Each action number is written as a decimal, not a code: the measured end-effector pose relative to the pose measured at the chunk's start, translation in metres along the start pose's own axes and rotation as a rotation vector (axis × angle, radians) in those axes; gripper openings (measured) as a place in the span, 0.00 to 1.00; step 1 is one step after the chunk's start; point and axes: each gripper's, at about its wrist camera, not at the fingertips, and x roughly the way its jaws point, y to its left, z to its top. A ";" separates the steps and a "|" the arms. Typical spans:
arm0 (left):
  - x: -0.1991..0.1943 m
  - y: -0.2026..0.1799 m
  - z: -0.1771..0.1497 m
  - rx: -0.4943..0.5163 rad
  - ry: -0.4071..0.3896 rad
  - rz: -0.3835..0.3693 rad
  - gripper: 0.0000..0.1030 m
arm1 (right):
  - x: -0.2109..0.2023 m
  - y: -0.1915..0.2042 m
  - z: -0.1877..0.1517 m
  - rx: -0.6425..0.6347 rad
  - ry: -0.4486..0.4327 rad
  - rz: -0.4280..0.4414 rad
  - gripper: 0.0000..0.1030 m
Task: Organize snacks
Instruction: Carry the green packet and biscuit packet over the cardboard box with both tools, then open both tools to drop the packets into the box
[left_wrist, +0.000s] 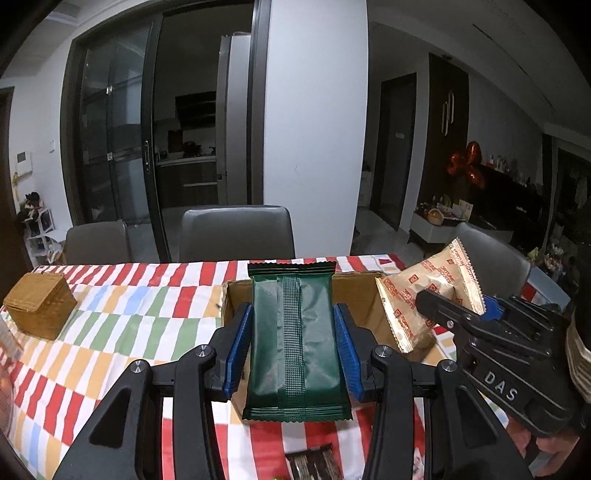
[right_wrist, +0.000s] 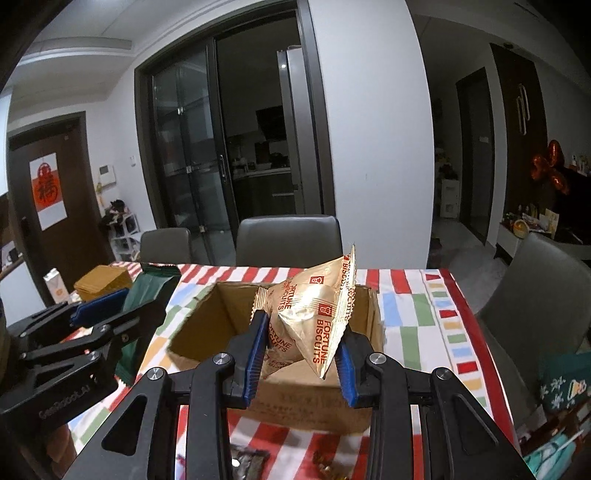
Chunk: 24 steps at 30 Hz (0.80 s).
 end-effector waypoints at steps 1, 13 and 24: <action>0.009 0.001 0.002 0.000 0.011 0.000 0.42 | 0.005 -0.001 0.000 -0.005 0.007 -0.003 0.34; 0.043 0.000 0.008 0.022 0.031 0.069 0.69 | 0.043 -0.009 0.001 -0.042 0.050 -0.059 0.54; -0.018 -0.012 -0.018 0.033 0.030 0.038 0.73 | -0.018 -0.004 -0.013 -0.038 0.021 -0.038 0.54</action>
